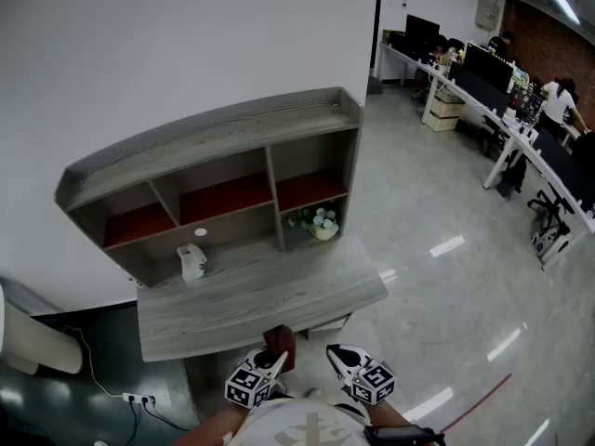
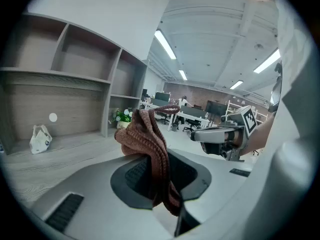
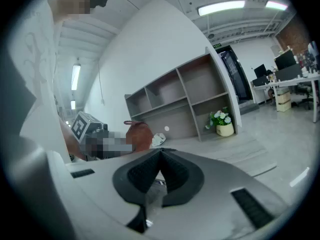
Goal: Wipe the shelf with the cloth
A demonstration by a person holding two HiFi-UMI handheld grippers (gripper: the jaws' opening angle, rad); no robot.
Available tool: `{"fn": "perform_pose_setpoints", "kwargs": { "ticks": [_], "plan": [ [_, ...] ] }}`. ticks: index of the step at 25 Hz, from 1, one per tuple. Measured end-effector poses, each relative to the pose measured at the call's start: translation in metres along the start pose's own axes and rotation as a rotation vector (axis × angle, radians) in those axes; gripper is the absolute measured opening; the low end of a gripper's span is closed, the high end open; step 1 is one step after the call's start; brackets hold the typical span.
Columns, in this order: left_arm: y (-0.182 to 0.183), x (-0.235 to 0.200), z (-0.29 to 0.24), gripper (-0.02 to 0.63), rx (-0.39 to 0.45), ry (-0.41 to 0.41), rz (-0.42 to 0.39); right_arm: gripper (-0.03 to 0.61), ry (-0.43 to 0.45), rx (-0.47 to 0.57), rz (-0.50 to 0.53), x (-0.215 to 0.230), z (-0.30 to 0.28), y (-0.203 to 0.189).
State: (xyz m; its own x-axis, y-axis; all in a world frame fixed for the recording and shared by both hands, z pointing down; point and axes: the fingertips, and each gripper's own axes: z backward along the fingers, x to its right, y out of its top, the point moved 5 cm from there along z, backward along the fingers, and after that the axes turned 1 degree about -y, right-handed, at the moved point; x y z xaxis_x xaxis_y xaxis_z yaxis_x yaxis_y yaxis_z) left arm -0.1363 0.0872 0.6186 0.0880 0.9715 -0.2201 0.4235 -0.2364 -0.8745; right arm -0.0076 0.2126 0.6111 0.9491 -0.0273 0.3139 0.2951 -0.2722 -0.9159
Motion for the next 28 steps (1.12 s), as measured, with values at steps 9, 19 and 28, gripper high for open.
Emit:
{"fn": "perform_pose_setpoints", "kwargs": {
  "ticks": [9,19,28],
  "plan": [
    [-0.002,0.04,-0.007,0.081,-0.009,-0.035,-0.033,0.003,-0.04,0.031,0.005,0.005,0.041,-0.003],
    [0.01,0.041,-0.012,0.081,-0.019,-0.031,-0.039,0.005,-0.041,0.074,-0.029,0.009,0.045,0.001],
    [0.018,0.019,-0.039,0.083,-0.03,-0.058,0.012,0.005,-0.073,0.067,-0.042,0.032,0.03,0.007]
  ]
}}
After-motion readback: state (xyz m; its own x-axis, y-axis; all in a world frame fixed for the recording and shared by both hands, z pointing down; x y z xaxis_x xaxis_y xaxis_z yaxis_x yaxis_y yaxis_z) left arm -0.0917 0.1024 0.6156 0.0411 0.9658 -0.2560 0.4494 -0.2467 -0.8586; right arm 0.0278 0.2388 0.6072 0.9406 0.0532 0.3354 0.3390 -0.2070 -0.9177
